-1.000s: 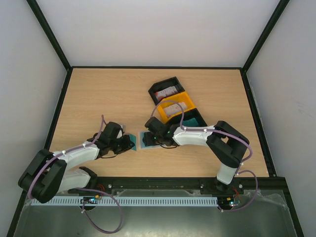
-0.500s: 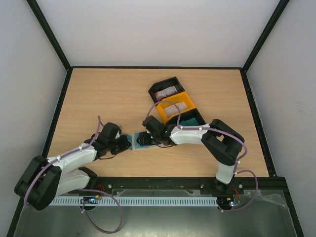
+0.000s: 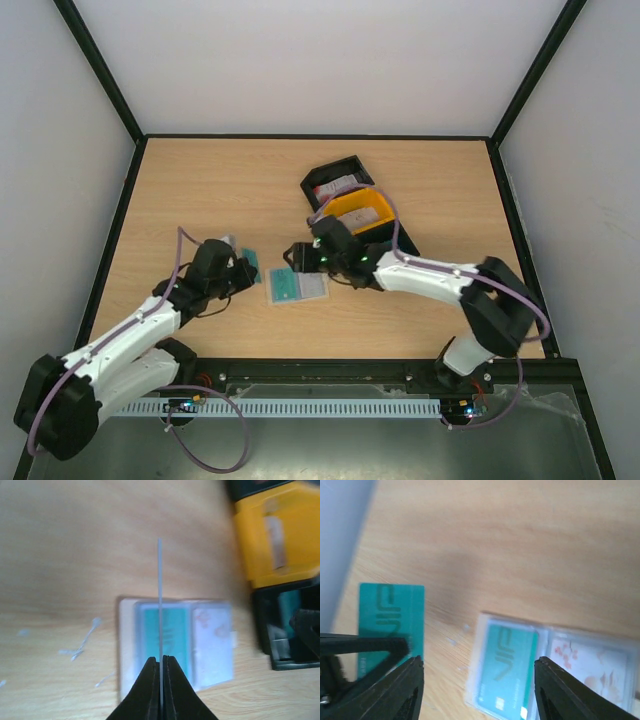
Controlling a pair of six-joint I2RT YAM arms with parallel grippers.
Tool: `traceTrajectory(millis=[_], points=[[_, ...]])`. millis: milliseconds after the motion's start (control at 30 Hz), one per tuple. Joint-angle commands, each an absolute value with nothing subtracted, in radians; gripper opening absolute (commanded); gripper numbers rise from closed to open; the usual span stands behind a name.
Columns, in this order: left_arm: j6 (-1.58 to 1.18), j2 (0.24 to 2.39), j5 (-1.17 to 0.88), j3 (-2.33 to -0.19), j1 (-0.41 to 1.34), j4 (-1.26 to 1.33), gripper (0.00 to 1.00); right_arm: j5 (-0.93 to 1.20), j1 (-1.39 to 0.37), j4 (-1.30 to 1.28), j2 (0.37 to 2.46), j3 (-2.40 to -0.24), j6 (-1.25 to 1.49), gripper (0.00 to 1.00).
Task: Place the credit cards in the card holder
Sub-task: Insert the credit card into the card holder.
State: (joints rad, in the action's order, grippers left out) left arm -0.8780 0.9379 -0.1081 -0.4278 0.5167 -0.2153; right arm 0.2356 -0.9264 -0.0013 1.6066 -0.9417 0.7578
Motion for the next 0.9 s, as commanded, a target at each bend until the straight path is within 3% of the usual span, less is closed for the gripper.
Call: traceTrajectory(millis=[0, 233, 533, 667, 867], points=[[-0.804, 0.848, -0.13, -0.509, 0.514, -0.182, 0.03, 0.322, -0.853, 0.147, 1.445, -0.871, 0.734, 0.61], [-0.742, 0.745, -0.32, -0.595, 0.514, 0.019, 0.03, 0.46, -0.828, 0.432, 1.231, -0.747, 0.773, 0.7], [-0.845, 0.72, -0.536, -0.614, 0.514, 0.304, 0.03, 0.593, -0.828, 0.7, 1.209, -0.733, 0.956, 0.68], [-0.905, 0.725, -0.589, -0.607, 0.514, 0.383, 0.03, 0.639, -0.827, 0.761, 1.24, -0.747, 1.012, 0.6], [-0.942, 0.724, -0.615, -0.582, 0.514, 0.445, 0.04, 0.672, -0.827, 0.804, 1.273, -0.754, 1.063, 0.39]])
